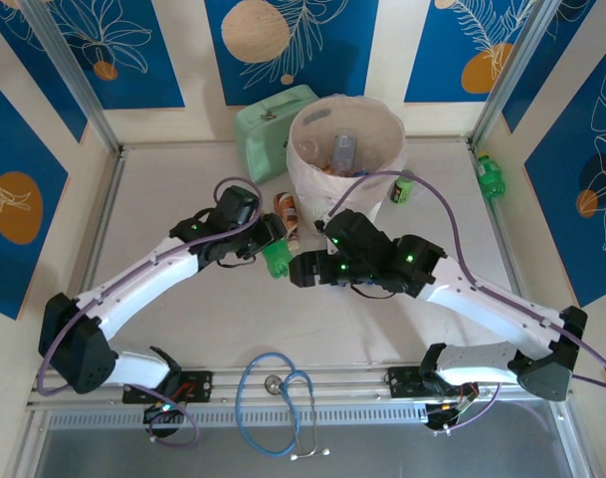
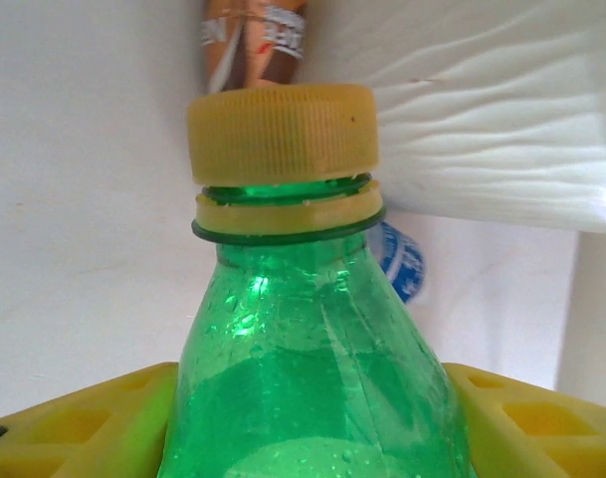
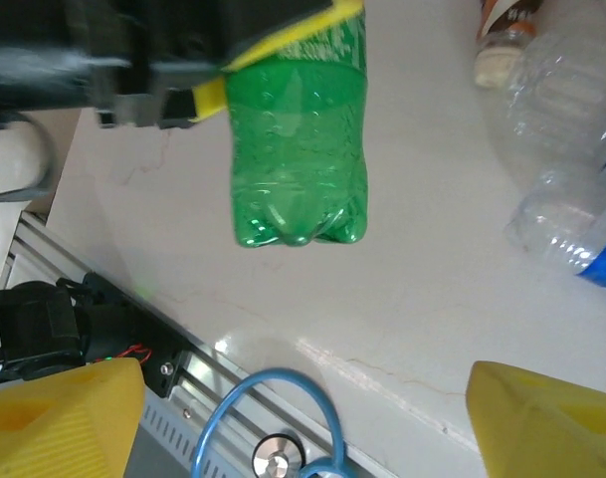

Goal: Put the plastic bottles in the bin

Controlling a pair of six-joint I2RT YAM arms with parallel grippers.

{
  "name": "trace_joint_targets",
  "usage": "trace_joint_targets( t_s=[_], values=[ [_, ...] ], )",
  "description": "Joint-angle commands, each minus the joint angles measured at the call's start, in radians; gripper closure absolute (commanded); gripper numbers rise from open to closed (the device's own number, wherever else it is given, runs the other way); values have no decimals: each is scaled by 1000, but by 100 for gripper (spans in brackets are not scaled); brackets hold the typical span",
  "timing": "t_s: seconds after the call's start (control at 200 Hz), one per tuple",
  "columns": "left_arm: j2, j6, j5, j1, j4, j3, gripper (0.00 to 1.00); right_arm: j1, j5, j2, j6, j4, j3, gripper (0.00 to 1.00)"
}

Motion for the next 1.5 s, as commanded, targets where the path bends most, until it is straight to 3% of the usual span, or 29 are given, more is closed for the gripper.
trace_joint_targets(
  t_s=[0.0,0.2,0.37,0.74,1.125,1.221,1.341,1.496],
  values=[
    [-48,-19,86,-7,58,20,38,-52,-119,18,27,42,8,12],
    [-106,-69,183,-8,193,1,38,-172,-436,31,47,183,-40,9],
    [-135,-80,215,-7,266,-9,38,-218,-561,29,94,275,-85,9],
    [-142,-165,310,-8,491,-70,37,-266,-621,27,136,346,-81,19],
    [-132,-179,344,-4,547,-74,36,-279,-613,5,129,334,-72,41],
    [-138,-160,335,-3,535,-76,26,-278,-604,-1,124,328,-71,46],
    [-151,-149,296,-3,517,-72,1,-275,-597,-11,119,319,-68,49],
    [-144,-83,263,14,441,6,0,-265,-538,-24,91,250,-27,50]
  ],
)
